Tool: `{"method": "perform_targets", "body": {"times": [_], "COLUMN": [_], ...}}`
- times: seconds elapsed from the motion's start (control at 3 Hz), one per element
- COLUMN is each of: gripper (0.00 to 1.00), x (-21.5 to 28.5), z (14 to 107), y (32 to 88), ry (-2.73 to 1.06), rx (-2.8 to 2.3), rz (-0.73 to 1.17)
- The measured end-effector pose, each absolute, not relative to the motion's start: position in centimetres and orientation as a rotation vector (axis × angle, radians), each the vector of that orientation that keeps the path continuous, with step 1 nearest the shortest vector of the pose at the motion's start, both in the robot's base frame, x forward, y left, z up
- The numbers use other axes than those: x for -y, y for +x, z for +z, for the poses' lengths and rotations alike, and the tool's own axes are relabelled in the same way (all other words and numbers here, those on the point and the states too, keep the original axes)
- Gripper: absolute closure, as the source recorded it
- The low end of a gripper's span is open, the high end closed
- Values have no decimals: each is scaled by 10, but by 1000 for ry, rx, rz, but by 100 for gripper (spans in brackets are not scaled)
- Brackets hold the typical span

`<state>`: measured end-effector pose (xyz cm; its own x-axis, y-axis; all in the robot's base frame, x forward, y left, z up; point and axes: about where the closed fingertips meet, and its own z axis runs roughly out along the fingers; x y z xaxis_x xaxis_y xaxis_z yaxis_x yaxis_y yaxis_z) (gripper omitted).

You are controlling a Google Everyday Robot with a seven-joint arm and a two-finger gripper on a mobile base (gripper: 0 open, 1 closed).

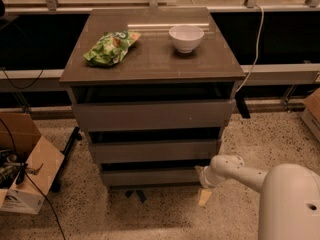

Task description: Open bottom drawer

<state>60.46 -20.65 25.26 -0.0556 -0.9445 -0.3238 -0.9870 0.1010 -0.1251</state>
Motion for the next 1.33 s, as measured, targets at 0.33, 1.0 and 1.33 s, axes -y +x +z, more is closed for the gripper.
{"method": "perform_targets", "body": {"times": [0.33, 1.0, 1.33], "gripper": [0, 0, 18], "x": [214, 214, 209], "z": [232, 210, 195], "y": [624, 664, 666], "ry": [-1858, -1845, -1853], "rx": [-2066, -2039, -2038], "rz": [181, 207, 276]}}
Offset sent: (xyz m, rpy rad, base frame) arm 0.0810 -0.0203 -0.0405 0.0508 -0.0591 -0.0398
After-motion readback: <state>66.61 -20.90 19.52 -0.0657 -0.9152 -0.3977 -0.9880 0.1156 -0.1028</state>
